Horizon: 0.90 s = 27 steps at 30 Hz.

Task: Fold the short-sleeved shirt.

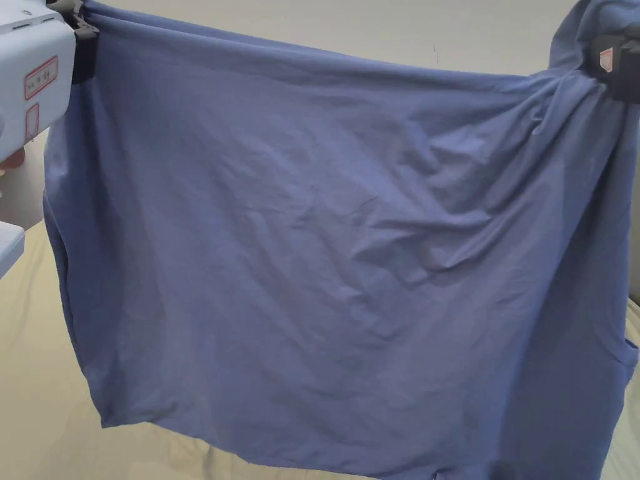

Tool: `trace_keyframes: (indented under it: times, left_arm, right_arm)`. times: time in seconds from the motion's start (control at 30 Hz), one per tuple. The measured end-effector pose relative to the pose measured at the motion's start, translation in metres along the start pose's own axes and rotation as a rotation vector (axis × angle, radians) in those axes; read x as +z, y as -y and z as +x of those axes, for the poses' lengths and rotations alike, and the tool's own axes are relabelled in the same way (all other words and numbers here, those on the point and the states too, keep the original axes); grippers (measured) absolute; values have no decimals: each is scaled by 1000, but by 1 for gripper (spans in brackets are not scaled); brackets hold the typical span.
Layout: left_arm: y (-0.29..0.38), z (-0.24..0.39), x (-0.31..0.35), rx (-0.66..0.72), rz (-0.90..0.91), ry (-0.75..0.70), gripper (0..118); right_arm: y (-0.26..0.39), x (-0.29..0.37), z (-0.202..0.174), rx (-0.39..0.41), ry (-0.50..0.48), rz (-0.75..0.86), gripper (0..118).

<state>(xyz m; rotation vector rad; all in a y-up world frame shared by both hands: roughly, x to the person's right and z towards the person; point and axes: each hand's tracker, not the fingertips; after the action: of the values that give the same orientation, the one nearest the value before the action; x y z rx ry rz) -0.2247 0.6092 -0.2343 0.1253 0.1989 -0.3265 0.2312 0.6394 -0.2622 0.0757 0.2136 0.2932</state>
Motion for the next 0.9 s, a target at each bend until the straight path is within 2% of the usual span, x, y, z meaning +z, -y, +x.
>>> trace_keyframes:
  times: [0.07,0.27,0.4,0.53,0.63,0.9]
  left_arm:
    - [0,2,-7,-10,-5,7,0]
    - [8,15,-43,-47,-42,31,0]
    - [14,27,-85,-98,-76,50,0]
    - [15,35,-133,-99,-103,56,0]
    - [13,44,-171,-97,-119,62,0]
    - [3,52,-251,-112,-101,43,0]
  right_arm:
    - [-2,-5,-4,37,22,-2,10]
    - [4,-45,2,66,54,-29,10]
    - [8,-90,3,141,97,-53,10]
    - [12,-140,6,148,112,-70,10]
    - [15,-180,1,214,167,-88,10]
    - [15,-266,7,212,244,-78,10]
